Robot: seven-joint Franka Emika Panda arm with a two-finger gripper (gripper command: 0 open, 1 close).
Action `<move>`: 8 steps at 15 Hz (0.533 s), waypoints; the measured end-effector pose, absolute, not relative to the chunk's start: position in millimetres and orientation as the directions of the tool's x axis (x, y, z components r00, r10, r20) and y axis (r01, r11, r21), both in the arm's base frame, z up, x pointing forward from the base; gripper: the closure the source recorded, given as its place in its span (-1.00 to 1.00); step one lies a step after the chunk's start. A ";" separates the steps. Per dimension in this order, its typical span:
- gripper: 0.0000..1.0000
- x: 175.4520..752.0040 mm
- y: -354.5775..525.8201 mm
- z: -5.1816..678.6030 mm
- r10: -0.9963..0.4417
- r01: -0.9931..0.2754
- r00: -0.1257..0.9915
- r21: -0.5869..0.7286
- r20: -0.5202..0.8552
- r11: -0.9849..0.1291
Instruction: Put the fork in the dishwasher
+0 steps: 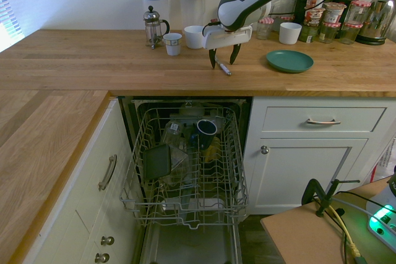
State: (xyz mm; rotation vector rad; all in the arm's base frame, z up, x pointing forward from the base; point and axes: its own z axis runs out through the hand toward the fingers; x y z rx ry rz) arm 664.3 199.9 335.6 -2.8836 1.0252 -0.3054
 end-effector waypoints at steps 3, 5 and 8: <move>1.00 666.8 199.9 336.3 -0.633 -0.621 0.758 -0.122 0.159 -0.774; 1.00 667.9 198.7 336.1 -0.636 -0.624 0.755 -0.123 0.158 -0.772; 1.00 668.4 197.1 335.7 -0.643 -0.630 0.752 -0.128 0.149 -0.766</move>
